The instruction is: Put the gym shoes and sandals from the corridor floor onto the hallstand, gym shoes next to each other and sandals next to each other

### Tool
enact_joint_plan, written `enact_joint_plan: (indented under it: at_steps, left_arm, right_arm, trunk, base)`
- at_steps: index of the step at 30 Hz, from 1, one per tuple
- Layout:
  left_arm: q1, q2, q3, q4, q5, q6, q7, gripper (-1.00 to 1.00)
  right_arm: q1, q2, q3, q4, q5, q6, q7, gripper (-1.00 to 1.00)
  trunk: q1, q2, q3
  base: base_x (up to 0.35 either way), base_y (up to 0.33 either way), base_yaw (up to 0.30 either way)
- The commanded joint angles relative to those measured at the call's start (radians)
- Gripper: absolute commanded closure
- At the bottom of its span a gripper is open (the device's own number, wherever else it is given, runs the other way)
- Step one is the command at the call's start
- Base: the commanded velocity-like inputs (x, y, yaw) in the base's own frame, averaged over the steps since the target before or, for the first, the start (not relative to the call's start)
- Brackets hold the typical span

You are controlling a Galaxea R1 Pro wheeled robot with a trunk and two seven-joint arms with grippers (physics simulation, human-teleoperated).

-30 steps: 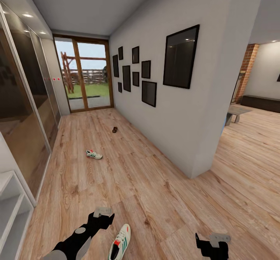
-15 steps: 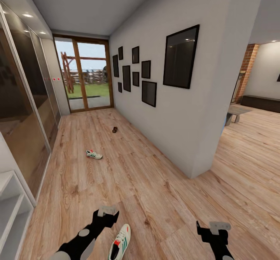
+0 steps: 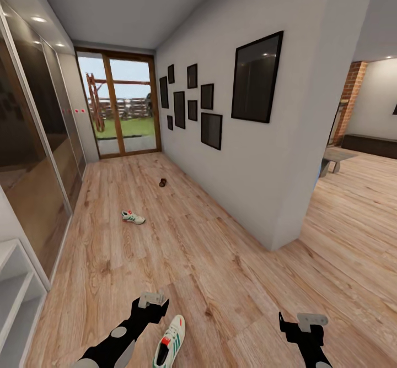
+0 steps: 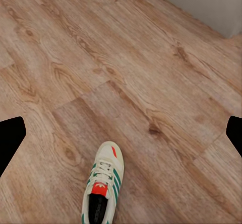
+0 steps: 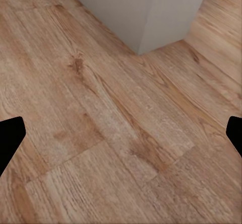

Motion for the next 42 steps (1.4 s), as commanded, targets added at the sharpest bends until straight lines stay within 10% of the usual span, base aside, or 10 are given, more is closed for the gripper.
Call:
enact_joint_plan:
  at_steps: [1, 34, 42]
  left_arm:
    - [-0.001, 0.0, -0.006, 0.001, 0.0, -0.005, 0.001, -1.0]
    - [0.001, 0.0, -0.01, 0.002, -0.01, -0.009, -0.002, -1.0]
    - [0.001, 0.003, -0.01, 0.002, -0.009, -0.007, -0.007, -1.0]
  right_arm:
    - [-0.001, 0.0, 0.0, 0.001, -0.001, -0.003, -0.001, -1.0]
    - [0.013, 0.004, 0.002, -0.015, 0.003, -0.043, -0.002, -1.0]
    - [0.203, 0.006, -0.002, -0.311, -0.001, -0.132, -0.029, -1.0]
  trunk:
    - [0.004, -0.008, -0.004]
    - [0.13, -0.239, -0.108]
    - [0.161, -0.295, -0.133]
  base:
    - [0.0, 0.0, 0.0]
    - [0.0, 0.0, 0.0]
    - [0.0, 0.0, 0.0]
